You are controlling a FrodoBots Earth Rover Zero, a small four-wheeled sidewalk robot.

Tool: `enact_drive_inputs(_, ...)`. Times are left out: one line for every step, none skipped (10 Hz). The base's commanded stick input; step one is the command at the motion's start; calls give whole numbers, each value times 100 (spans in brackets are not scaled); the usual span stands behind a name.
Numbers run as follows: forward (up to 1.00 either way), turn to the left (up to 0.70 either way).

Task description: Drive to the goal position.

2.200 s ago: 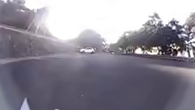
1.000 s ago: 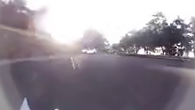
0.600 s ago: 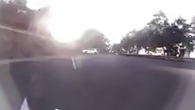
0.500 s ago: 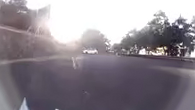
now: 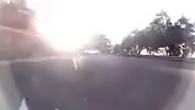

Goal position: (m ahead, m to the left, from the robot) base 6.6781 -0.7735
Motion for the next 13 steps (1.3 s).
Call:
enact_drive_inputs(50,-31)
enact_drive_inputs(50,-9)
enact_drive_inputs(50,-8)
enact_drive_inputs(50,-21)
enact_drive_inputs(50,-49)
enact_drive_inputs(50,-25)
enact_drive_inputs(50,0)
enact_drive_inputs(50,-1)
enact_drive_inputs(50,-16)
enact_drive_inputs(50,-43)
enact_drive_inputs(50,-24)
enact_drive_inputs(50,0)
enact_drive_inputs(50,0)
